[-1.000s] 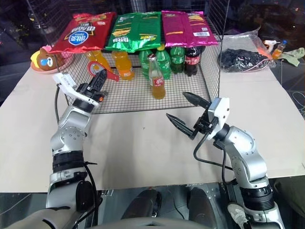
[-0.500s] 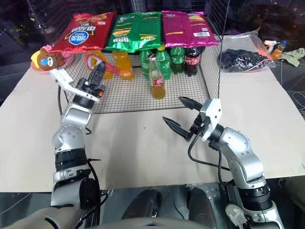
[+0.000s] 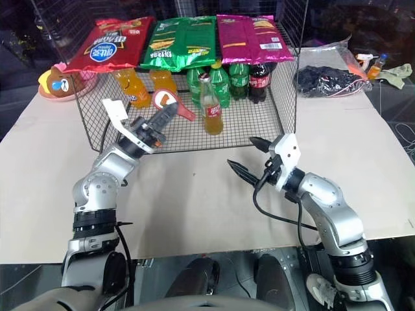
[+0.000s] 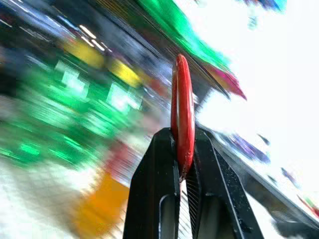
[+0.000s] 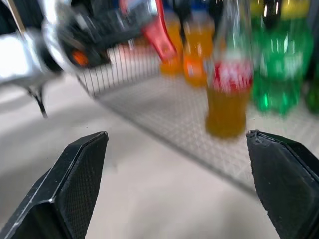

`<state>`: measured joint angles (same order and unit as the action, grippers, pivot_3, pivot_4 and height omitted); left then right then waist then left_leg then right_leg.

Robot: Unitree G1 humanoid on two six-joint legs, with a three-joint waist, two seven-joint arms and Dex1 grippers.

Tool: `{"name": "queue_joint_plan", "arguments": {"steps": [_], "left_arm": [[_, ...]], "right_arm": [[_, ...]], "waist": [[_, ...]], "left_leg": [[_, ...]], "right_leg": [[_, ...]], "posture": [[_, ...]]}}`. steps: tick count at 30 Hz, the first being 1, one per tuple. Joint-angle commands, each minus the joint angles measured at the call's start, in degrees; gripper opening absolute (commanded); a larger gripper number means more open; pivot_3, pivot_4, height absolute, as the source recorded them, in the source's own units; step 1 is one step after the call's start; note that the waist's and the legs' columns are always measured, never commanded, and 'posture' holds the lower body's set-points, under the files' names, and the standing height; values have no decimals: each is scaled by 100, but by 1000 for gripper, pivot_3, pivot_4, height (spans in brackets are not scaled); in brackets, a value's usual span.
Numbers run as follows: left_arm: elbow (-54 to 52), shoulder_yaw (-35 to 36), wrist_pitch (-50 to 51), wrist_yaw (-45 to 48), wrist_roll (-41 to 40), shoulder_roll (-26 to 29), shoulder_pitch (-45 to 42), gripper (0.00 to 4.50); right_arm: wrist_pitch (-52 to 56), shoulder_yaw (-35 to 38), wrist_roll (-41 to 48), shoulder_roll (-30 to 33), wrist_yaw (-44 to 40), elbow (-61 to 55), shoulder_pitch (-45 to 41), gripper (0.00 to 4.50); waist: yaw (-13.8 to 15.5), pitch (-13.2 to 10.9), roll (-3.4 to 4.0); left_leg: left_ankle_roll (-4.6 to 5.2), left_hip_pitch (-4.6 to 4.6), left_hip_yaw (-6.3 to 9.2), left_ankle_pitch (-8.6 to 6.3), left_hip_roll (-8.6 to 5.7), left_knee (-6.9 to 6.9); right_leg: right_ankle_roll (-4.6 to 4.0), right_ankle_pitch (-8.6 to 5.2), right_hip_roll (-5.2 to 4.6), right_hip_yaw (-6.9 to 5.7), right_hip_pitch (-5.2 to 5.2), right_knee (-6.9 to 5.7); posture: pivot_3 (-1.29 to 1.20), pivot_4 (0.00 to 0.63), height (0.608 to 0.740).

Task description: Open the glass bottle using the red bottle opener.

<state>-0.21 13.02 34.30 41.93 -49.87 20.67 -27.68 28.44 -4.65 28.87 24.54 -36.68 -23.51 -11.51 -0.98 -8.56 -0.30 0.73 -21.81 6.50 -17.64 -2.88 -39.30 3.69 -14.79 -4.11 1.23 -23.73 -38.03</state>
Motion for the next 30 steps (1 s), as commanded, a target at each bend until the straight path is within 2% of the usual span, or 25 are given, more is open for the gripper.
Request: {"name": "queue_joint_plan", "arguments": {"steps": [1,8,14,30], "left_arm": [[-470,-170,534,424,-350,248,1,50],[-531,-366,1135,927,-554,505,-16,50],[-530,-682,1379,1178,-524,443,-68,50],[-367,-901,1283,1397,-293,199,-86,50]], "right_arm": [[687,83,571,26,47,-458,-223,4500],[1572,145,1436,-97,101,-602,-529,4500],[2040,149,1990,-345,270,-547,-770,4500],[2567,35,2481,-262,290,-663,-879,4500]], "waist": [[-14,0,0],[-6,0,1],[2,0,1],[-1,0,1]], "left_leg": [[0,1,0,0,1,0],[0,2,-3,0,2,0],[0,1,-3,0,0,0],[0,0,-3,0,1,1]], "right_leg": [[0,0,1,0,0,0],[0,0,2,3,0,0],[0,0,0,3,0,1],[0,0,0,3,-1,1]], "posture": [[0,150,740],[0,150,740],[0,150,740],[0,150,740]]}}
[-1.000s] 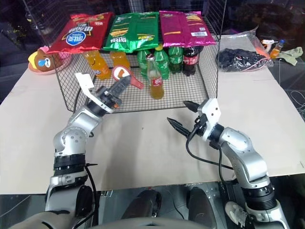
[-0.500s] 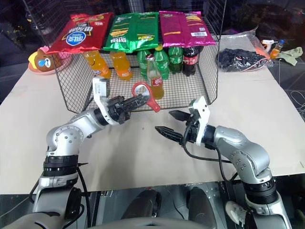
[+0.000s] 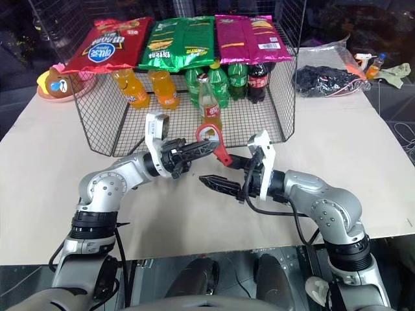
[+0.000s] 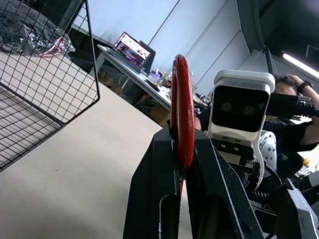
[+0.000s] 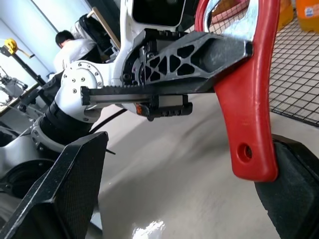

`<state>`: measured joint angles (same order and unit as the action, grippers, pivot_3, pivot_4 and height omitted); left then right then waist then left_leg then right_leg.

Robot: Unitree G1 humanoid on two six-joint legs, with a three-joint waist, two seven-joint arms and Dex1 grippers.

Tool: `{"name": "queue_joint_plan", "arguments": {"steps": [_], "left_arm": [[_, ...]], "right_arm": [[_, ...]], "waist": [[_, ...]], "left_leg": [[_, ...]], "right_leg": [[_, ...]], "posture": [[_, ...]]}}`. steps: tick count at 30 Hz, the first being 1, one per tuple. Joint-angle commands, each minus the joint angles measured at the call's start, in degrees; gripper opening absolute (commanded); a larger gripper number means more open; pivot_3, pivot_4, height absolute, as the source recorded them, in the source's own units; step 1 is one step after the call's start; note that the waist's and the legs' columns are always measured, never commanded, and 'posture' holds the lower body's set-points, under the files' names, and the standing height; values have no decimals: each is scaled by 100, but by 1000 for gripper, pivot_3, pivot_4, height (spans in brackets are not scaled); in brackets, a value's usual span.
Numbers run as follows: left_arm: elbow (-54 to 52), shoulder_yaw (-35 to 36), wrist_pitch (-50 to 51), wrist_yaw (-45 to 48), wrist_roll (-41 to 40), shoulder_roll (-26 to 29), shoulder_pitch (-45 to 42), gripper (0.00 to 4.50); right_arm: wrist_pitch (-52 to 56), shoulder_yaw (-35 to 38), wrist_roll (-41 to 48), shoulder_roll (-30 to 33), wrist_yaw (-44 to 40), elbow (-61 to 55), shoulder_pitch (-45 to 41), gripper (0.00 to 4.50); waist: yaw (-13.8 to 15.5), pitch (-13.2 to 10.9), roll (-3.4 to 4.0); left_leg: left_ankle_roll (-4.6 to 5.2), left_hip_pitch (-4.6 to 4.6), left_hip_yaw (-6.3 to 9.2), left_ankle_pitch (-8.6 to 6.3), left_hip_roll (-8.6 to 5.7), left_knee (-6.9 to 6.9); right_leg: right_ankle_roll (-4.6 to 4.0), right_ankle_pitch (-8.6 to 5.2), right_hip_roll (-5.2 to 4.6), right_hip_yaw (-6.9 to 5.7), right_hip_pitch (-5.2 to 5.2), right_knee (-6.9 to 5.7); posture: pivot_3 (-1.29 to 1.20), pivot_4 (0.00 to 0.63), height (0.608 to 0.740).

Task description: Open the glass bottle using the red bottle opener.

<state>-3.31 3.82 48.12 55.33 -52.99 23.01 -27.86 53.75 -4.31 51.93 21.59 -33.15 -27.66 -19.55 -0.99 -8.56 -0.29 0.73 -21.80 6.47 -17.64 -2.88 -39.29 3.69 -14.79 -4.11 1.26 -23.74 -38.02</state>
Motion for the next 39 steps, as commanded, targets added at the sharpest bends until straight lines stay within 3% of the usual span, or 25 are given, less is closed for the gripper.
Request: {"name": "queue_joint_plan", "arguments": {"steps": [1,14,24,29,33,39], "left_arm": [[-67,17,-101,60,26,-40,-61,50],[-204,14,-75,127,87,-46,106,50],[-161,59,182,317,11,221,165,0],[-67,177,-109,317,71,129,136,0],[-1,142,-416,265,338,110,101,1516],[-34,281,-1014,-126,734,18,178,4425]], "right_arm": [[40,-4,183,41,-66,-249,-84,4500],[74,-8,181,-49,-53,-36,-250,4500],[264,23,364,131,-274,-41,-262,29],[345,0,458,164,-288,-24,-271,29],[328,173,398,182,-146,98,-198,0],[-523,788,-643,336,446,721,65,0]], "waist": [[0,0,0],[-1,0,0],[-2,0,0],[-1,0,0],[6,0,0],[27,0,0]], "left_leg": [[0,0,0,0,0,0],[0,0,0,0,0,0],[0,-1,0,0,0,0],[0,0,0,0,1,2],[0,0,1,0,1,2],[0,-2,-1,0,-3,1]], "right_leg": [[0,0,0,0,0,0],[0,0,0,0,0,0],[0,0,0,-1,0,0],[0,0,0,0,-1,0],[0,0,-1,-1,0,1],[0,0,-4,1,-1,2]], "posture": [[0,150,740],[0,150,740],[0,150,740],[0,150,740],[0,150,740],[0,150,740]]}}
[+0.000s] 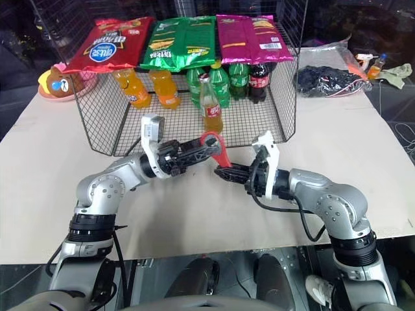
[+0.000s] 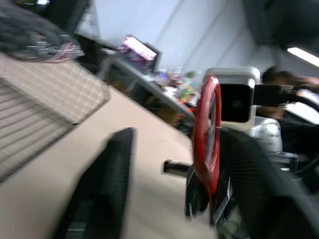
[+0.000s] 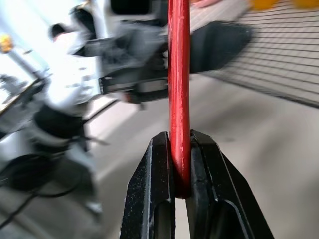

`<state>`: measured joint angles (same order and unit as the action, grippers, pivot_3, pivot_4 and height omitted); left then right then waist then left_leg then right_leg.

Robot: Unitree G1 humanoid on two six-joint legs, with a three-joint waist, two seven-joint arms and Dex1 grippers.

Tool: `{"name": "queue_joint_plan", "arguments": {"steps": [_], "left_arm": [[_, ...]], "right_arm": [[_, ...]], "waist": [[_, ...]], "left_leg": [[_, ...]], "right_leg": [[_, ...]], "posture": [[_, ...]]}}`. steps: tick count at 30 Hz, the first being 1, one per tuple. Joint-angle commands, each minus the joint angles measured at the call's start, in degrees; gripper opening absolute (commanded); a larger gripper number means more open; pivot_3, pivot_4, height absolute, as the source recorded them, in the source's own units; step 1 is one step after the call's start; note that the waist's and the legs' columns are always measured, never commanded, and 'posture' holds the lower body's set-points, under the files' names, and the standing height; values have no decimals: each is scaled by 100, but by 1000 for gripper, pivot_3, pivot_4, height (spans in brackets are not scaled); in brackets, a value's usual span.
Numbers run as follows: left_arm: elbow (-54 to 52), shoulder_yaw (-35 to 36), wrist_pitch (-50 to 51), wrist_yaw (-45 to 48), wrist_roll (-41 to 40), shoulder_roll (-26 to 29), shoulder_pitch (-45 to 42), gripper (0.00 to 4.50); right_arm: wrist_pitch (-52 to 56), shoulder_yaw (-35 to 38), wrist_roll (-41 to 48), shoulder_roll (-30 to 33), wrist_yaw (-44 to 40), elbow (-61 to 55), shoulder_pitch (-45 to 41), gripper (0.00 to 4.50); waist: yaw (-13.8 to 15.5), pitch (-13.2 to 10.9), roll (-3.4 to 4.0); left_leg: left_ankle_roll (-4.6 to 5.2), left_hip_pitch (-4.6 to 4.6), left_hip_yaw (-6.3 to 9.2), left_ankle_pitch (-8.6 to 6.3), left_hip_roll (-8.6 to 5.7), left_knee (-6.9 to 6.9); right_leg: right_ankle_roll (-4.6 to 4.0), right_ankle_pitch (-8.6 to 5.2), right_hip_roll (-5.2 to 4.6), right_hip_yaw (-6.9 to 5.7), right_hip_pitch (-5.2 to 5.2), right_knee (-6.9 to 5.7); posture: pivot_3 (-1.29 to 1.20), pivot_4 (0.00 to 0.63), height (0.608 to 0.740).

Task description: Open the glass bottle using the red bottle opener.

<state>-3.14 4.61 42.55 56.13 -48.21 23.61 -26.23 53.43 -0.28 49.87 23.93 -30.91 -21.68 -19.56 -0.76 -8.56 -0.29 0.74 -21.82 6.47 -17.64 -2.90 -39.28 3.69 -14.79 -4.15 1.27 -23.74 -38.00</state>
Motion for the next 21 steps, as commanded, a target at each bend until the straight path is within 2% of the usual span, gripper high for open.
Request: {"name": "queue_joint_plan", "arguments": {"steps": [1,7,12,16,21], "left_arm": [[-18,221,-678,-315,411,-85,3,4425],[790,471,-2716,-1126,1543,-642,-537,4425],[1892,336,-4041,-1410,2433,-775,-1096,4425],[2965,338,-4818,-1590,2866,-872,-1612,4425],[4463,241,-5505,-1369,3180,-1046,-2352,4425]], "right_arm": [[-623,470,-560,107,285,184,93,0],[-931,742,-780,-31,519,184,129,0],[-977,650,-844,-121,556,42,144,0],[-1078,622,-932,-199,606,-24,101,0],[-1564,538,-1200,-375,656,-288,-8,0]], "waist": [[4,0,0],[-3,0,0],[-1,0,0],[0,0,-1],[-3,-1,-2]], "left_leg": [[0,0,-1,0,-1,0],[0,0,-3,0,2,2],[0,-1,-6,0,0,2],[0,-2,-5,0,-5,1],[1,-6,0,1,-10,0]], "right_leg": [[0,0,0,0,0,0],[0,0,2,0,-2,-1],[0,0,2,2,-2,1],[1,1,2,-1,-2,0],[1,1,1,-6,-3,-1]], "posture": [[0,150,740],[0,150,740],[0,150,740],[0,150,740],[0,150,740]]}}
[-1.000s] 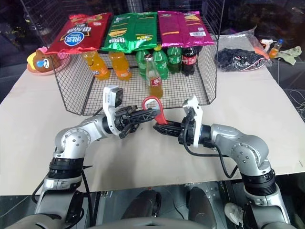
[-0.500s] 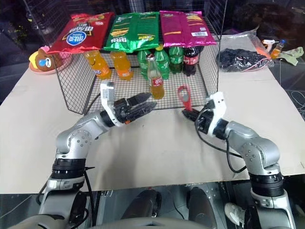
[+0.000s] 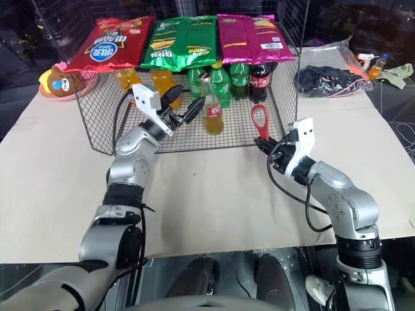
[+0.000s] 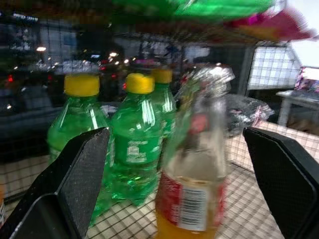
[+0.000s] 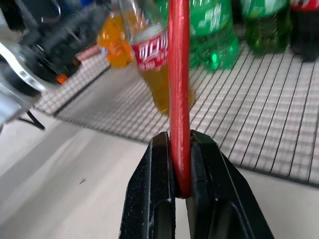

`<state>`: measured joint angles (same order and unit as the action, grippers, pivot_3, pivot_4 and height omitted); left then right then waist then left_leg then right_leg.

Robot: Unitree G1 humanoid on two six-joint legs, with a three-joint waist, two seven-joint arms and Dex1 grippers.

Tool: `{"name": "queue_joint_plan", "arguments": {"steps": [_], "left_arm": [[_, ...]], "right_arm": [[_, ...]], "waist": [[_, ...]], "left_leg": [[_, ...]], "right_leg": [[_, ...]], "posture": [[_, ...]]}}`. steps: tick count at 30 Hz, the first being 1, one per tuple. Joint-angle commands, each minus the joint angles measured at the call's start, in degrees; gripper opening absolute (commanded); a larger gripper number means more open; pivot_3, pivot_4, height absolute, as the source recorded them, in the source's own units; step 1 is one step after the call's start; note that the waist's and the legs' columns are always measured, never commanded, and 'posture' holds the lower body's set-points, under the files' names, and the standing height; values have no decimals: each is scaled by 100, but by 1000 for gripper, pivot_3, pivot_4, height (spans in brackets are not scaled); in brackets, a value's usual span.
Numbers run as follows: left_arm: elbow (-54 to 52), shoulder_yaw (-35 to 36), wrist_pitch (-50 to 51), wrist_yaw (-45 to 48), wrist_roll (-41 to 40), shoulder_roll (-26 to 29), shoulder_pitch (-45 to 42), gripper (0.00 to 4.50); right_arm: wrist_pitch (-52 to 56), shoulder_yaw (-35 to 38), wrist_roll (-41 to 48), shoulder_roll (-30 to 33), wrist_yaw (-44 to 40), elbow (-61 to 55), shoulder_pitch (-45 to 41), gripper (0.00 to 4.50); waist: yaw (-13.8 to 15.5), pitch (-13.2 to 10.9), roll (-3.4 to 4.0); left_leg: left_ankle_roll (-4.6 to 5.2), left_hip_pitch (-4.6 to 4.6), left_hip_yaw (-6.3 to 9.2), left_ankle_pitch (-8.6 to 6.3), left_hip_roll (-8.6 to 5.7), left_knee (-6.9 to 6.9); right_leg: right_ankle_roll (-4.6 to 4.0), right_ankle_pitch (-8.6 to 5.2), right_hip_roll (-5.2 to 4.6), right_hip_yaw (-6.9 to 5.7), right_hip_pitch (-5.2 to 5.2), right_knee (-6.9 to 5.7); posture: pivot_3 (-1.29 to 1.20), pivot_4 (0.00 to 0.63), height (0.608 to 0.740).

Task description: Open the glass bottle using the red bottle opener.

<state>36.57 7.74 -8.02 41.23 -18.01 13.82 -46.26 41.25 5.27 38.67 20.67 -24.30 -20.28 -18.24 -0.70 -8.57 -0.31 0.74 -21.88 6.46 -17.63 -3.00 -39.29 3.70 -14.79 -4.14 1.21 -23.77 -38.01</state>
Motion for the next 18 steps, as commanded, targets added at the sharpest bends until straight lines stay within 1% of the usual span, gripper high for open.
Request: {"name": "queue_joint_plan", "arguments": {"steps": [1,6,8,14,17,18], "left_arm": [[771,-72,-575,134,210,-100,-484,4425],[1879,-7,-968,120,321,-224,-1039,4425],[2268,-10,-1110,-52,438,-244,-1247,4425],[2889,-68,-1275,-214,686,-314,-1576,4425],[3004,-40,-1260,-192,728,-336,-1653,3651],[3008,-28,-1259,-174,734,-333,-1656,3252]], "right_arm": [[-395,-49,-124,-92,21,-467,-130,0],[-756,-383,-655,-133,118,-588,98,0],[-828,-454,-754,-183,170,-652,204,0],[-935,-458,-908,-252,253,-744,331,0],[-988,-415,-975,-211,240,-704,333,0],[-998,-407,-987,-206,235,-687,326,0]], "waist": [[-14,0,0],[-40,0,0],[-41,0,0],[-49,-1,-1],[-52,0,-1],[-55,-1,-1]], "left_leg": [[0,-1,1,0,-12,-1],[0,-1,3,0,-15,1],[0,-1,4,0,-15,1],[1,0,3,0,-18,-1],[1,0,5,0,-18,-1],[1,0,5,0,-18,-1]], "right_leg": [[0,0,1,-2,0,1],[1,0,0,-3,-1,1],[1,0,1,-4,-1,0],[1,0,0,-3,-1,-3],[1,0,1,-6,-1,-3],[1,0,1,-5,-1,-3]], "posture": [[0,150,740],[0,150,740],[0,150,740],[0,150,740],[0,150,740],[0,150,740]]}}
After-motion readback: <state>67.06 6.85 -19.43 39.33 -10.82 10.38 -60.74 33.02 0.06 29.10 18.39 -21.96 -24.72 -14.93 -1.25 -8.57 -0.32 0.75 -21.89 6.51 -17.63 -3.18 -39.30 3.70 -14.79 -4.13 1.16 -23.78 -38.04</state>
